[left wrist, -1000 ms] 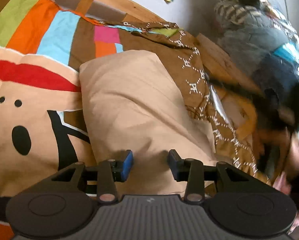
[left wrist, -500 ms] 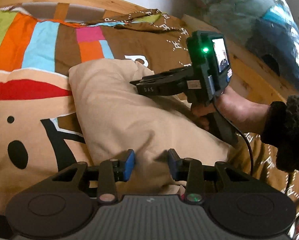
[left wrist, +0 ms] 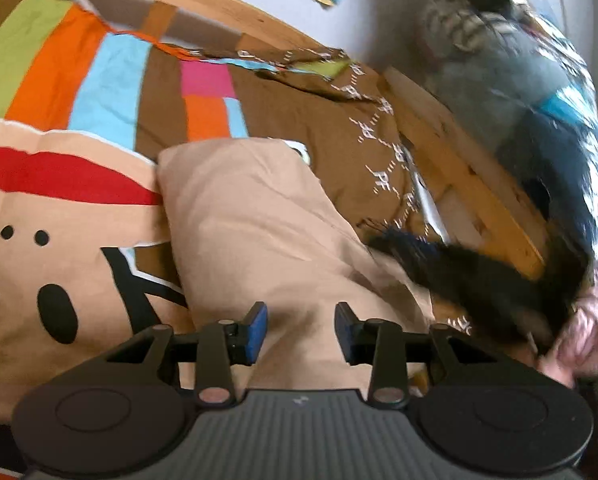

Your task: Fold large clothes

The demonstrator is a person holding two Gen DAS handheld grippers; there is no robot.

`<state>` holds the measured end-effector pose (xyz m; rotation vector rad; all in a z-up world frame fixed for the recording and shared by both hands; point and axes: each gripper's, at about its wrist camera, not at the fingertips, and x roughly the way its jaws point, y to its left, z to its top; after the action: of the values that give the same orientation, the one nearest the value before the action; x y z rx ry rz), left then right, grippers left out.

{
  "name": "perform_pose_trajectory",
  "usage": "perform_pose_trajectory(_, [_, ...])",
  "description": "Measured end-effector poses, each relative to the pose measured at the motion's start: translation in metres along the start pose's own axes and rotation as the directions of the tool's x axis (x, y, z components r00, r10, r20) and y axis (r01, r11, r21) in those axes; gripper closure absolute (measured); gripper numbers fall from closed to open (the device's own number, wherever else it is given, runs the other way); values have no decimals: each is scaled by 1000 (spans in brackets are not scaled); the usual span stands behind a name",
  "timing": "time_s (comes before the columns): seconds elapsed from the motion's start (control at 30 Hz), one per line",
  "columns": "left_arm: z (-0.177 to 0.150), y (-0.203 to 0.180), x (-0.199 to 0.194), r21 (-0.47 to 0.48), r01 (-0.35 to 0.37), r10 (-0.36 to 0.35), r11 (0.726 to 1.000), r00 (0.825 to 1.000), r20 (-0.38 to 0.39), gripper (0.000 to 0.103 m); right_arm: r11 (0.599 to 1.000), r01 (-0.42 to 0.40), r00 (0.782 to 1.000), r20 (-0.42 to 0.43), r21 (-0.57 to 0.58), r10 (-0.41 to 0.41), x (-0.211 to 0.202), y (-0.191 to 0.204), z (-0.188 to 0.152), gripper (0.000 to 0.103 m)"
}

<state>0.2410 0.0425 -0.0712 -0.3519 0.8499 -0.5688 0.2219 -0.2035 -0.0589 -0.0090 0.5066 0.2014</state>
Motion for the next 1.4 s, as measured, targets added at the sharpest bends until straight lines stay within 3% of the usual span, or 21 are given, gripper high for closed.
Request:
perform_pose_trajectory(0.13, [-6,0,15,5,-66,66,998,996,-62,60,997,-9,1000,-12,-71,8,-30,26,-27,72])
perform_pose_trajectory(0.23, [-12,-2,21,30,-69,71,997,994,-80,57,995,45,996,-75,-93,-53,-23,35,-54,72])
perform_pose_trajectory(0.33, [-20,-7,28,86,-99,106,991,991,-76,55,999,38,995,-94,1,-38,-16,25,-69,73])
perform_pose_trajectory(0.43, [-25,-10,31,105,-119,126,987,990,-66,55,996,54,995,-83,-66,-60,-8,28,-76,73])
perform_pose_trajectory(0.7, [-25,-15,27,110,-134,140,985,989,-55,54,998,58,997,-57,27,-57,-17,19,-80,71])
perform_pose_trajectory(0.87, [-22,-15,24,98,-144,149,985,987,-55,52,991,122,992,-20,58,-121,-42,23,-72,52])
perform_pose_trajectory(0.93, [-22,-15,24,98,-145,151,985,987,-55,51,987,153,988,-19,50,-152,-48,24,-75,50])
perform_pose_trajectory(1.03, [-22,-15,26,100,-140,146,985,987,-60,50,983,173,983,-81,63,-167,-43,19,-90,50])
perform_pose_trajectory(1.23, [-25,-15,29,123,-145,152,982,987,-46,48,983,184,980,-81,22,-182,-35,22,-96,50])
perform_pose_trajectory(1.4, [-25,-17,26,135,-157,163,978,986,-40,48,984,163,985,-74,75,-157,-46,15,-85,53])
